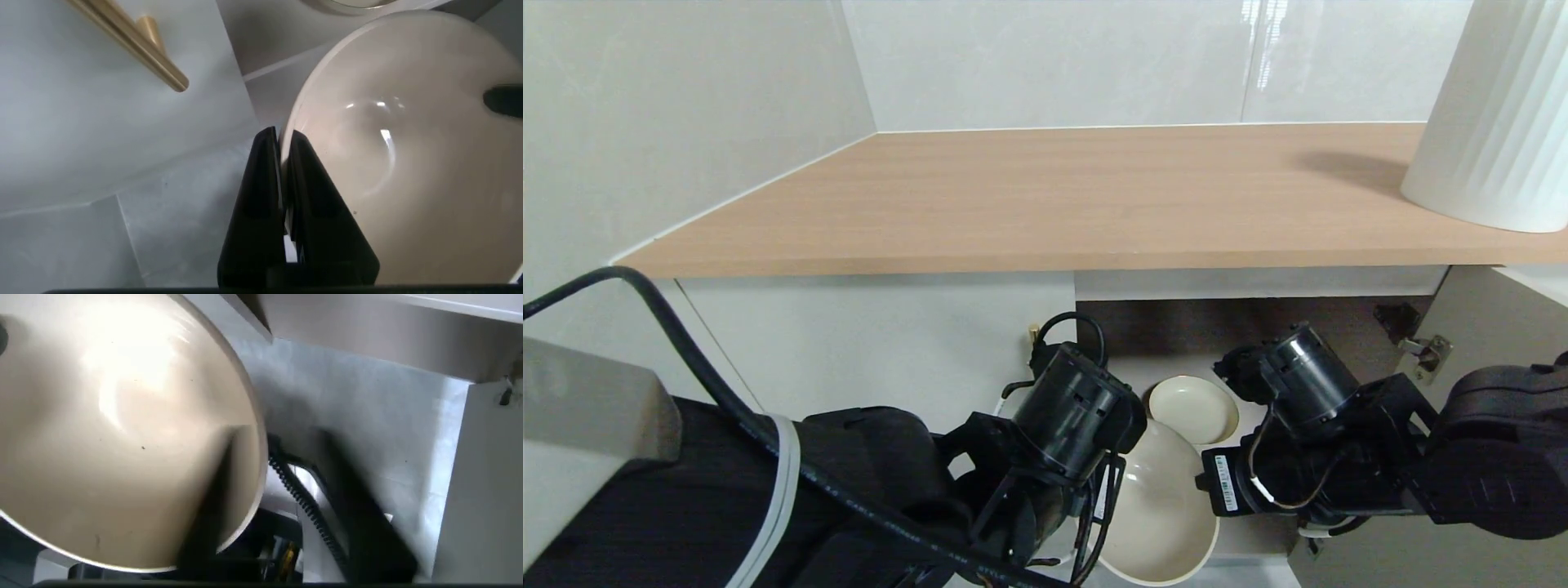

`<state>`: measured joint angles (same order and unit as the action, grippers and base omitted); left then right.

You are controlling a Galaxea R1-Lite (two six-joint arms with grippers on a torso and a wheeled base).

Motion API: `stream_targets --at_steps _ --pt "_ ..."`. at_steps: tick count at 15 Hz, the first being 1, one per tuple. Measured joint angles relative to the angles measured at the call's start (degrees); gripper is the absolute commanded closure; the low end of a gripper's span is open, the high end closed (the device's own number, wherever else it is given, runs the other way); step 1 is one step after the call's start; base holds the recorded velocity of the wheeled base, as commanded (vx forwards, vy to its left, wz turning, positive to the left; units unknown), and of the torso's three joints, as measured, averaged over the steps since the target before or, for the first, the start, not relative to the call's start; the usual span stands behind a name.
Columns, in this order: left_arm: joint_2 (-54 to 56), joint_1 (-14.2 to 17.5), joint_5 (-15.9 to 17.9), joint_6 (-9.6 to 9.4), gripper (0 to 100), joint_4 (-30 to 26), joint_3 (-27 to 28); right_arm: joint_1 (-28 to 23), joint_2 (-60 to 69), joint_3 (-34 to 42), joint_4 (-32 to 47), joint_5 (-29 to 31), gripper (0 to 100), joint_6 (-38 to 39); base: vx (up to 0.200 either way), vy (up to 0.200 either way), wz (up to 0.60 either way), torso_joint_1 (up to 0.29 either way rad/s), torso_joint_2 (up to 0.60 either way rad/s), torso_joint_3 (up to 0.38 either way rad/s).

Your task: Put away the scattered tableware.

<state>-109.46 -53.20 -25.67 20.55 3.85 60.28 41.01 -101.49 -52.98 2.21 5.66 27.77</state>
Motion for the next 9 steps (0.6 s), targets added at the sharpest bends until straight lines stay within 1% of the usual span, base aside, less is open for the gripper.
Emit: stream_targets --at_steps 4,5,7,9 --pt "-0.11 0.04 -0.07 0.00 100 -0.05 -0.09 0.02 -0.13 0.21 -0.05 0.04 100 0.01 0.000 0.000 0.00 0.000 0.00 0.000" --pt "-0.13 0.01 -0.07 0.00 0 -0.05 -0.09 0.02 -0.13 0.23 -0.02 0.06 100 0.01 0.000 0.000 0.00 0.000 0.00 0.000" --pt "-0.16 0.04 -0.21 0.05 0 0.06 -0.20 -0.02 -0.16 0.30 0.17 0.22 100 0.04 0.000 0.000 0.00 0.000 0.00 0.000" --pt "0.09 0.28 -0.24 0.66 0 0.52 -0.20 -0.02 -0.16 0.32 -0.82 0.55 100 0.44 0.000 0.000 0.00 0.000 0.00 0.000"
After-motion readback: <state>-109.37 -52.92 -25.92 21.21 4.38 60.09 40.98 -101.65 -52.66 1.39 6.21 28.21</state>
